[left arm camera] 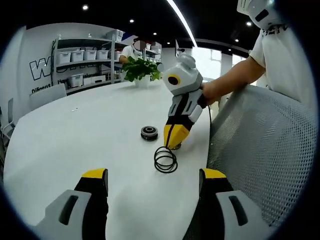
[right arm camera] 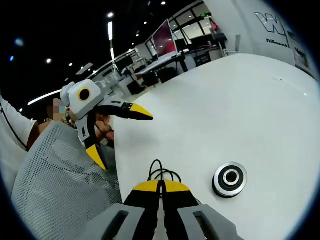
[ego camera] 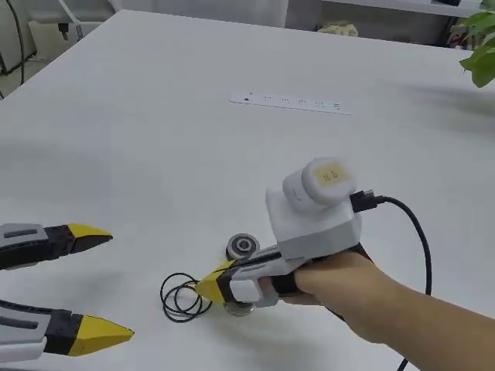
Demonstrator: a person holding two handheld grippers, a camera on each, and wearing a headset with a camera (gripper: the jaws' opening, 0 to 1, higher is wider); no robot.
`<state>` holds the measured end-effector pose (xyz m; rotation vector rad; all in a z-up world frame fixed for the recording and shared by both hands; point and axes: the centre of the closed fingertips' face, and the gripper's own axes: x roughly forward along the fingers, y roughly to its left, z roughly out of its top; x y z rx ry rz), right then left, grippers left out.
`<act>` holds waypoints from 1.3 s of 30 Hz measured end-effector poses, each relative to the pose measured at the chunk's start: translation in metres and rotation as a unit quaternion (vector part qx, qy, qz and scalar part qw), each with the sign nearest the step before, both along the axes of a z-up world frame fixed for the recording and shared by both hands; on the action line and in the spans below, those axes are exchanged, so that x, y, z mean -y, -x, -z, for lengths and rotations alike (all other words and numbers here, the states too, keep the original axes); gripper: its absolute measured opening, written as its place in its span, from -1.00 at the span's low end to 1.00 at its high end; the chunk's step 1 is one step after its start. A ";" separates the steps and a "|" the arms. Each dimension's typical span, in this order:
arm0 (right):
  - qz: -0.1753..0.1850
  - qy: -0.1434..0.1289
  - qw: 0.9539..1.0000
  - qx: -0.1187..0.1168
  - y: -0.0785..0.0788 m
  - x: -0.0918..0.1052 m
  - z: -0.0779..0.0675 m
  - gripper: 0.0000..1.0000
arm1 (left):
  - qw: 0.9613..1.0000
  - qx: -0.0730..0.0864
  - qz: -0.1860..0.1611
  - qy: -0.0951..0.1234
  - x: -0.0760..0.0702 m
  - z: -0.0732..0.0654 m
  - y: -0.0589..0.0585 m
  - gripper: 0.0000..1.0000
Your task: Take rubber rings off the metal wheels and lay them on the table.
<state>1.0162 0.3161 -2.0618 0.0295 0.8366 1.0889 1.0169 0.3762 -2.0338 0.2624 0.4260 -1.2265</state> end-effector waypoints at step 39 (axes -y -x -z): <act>0.094 0.037 0.991 0.091 -0.055 0.074 0.000 -0.61 | 0.994 0.062 0.092 -0.015 0.056 -0.051 -0.038 0.46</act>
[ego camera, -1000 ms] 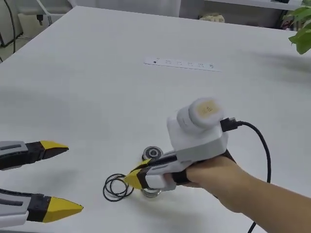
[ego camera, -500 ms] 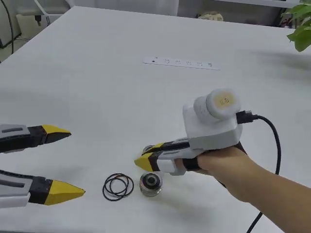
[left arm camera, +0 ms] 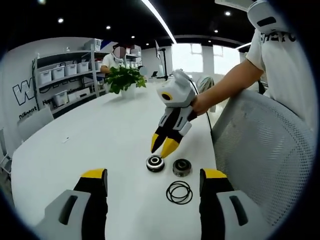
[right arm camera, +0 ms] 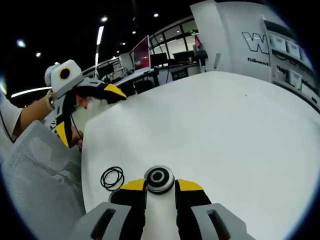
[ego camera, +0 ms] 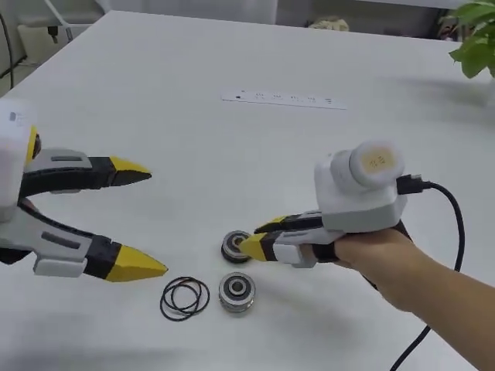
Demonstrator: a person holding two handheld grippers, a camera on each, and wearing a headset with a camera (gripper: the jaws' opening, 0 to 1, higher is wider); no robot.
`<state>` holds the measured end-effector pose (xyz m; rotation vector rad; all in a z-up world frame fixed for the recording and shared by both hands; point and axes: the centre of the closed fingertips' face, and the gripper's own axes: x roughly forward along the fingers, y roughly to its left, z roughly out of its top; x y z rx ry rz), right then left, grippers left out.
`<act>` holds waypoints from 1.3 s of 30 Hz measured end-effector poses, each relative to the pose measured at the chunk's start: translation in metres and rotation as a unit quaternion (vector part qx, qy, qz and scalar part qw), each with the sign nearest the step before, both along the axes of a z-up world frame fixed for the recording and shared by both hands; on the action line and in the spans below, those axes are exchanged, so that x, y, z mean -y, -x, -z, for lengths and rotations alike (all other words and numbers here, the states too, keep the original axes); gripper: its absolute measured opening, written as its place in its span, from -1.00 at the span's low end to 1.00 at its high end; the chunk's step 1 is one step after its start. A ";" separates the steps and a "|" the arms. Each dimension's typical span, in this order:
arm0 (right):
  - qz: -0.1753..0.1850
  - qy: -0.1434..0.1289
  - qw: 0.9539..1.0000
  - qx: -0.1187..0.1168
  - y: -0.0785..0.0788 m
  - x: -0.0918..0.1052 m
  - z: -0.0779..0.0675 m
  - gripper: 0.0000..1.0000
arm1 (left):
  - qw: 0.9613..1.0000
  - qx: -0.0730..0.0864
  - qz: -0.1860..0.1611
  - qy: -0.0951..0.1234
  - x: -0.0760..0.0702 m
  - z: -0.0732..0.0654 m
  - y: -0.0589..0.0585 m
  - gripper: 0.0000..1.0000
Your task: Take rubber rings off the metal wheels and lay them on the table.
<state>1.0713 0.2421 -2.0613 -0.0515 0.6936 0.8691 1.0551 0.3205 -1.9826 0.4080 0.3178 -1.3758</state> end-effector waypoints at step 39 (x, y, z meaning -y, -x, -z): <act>-0.054 0.047 0.997 0.033 0.006 -0.001 0.018 -0.66 | 0.997 -0.037 0.039 -0.062 0.083 0.077 -0.016 -0.80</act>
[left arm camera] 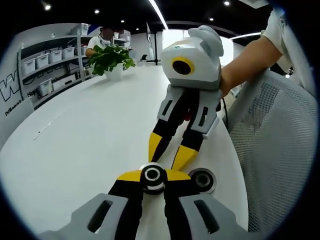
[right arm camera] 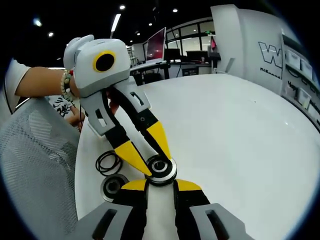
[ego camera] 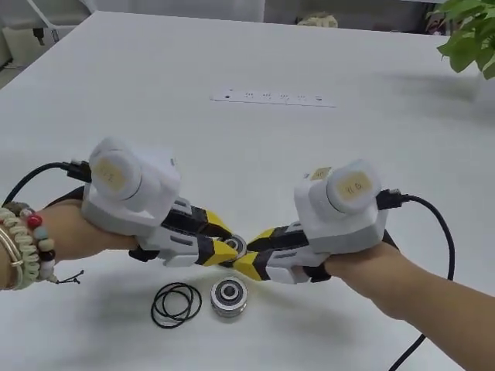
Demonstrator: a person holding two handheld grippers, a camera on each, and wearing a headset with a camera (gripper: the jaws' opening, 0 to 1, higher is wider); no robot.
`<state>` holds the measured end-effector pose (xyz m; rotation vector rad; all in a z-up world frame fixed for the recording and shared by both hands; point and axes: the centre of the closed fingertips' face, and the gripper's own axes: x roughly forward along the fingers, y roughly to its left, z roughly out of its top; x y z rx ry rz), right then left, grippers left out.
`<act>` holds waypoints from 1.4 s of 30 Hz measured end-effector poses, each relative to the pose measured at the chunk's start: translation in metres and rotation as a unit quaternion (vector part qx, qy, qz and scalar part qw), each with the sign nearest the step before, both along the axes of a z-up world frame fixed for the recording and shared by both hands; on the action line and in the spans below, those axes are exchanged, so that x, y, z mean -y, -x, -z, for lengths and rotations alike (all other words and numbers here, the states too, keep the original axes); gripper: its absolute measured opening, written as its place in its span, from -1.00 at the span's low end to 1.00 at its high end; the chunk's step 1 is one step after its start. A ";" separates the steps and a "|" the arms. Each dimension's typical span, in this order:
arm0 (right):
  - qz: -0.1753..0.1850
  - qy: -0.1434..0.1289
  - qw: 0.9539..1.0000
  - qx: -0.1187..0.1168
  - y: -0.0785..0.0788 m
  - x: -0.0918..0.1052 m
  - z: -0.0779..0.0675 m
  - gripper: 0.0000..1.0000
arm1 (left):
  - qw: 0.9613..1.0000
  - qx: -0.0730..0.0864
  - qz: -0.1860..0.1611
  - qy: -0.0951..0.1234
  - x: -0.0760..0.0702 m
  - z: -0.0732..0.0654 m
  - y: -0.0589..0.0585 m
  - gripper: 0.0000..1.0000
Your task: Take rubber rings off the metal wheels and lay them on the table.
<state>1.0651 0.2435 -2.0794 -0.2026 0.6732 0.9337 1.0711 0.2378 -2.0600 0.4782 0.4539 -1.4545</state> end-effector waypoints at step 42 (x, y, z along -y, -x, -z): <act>0.075 -0.061 0.994 -0.058 -0.013 0.008 -0.017 -1.00 | 1.000 0.008 -0.016 0.013 -0.003 0.001 -0.001 -0.86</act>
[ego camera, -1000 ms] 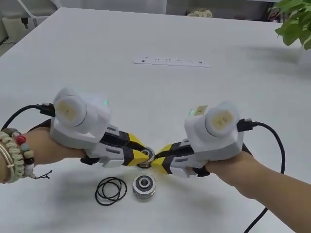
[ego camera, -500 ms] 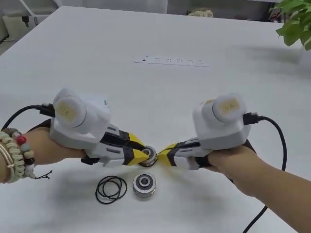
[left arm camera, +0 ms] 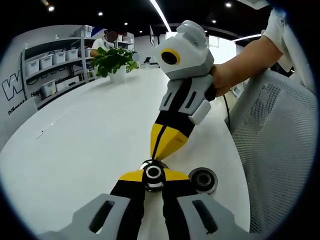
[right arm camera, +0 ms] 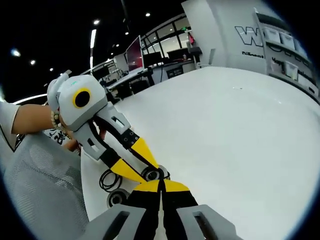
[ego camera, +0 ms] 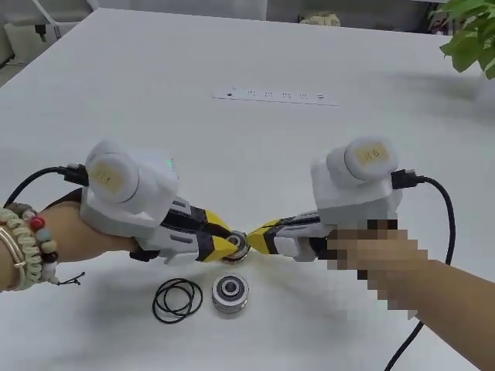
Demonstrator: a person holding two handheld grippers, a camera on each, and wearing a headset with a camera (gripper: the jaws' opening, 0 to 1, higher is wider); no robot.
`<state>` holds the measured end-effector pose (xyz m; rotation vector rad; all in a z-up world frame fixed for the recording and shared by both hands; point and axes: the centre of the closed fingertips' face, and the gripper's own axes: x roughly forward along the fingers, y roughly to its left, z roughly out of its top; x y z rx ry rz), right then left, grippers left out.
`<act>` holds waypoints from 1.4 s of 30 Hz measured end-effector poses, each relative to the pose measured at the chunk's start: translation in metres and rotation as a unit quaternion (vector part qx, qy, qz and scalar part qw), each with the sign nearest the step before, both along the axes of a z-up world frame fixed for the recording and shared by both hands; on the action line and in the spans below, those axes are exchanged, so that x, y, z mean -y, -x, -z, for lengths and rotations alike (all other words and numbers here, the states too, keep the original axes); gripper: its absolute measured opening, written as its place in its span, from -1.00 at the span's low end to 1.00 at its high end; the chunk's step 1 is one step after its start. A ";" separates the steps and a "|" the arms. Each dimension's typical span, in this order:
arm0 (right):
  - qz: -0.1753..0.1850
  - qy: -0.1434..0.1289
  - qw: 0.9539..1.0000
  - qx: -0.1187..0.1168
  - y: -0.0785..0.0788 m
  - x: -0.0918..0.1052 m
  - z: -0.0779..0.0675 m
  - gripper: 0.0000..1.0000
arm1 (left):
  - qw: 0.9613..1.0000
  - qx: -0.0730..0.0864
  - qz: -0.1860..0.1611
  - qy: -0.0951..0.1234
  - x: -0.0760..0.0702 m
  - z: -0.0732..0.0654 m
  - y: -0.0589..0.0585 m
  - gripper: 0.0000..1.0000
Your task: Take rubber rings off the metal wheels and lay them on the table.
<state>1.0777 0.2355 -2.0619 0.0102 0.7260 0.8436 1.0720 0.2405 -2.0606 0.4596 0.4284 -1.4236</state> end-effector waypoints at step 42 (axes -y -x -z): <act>0.000 -0.054 0.998 0.012 0.004 -0.021 -0.031 -1.00 | 0.999 0.010 0.000 0.053 -0.041 -0.065 0.005 0.09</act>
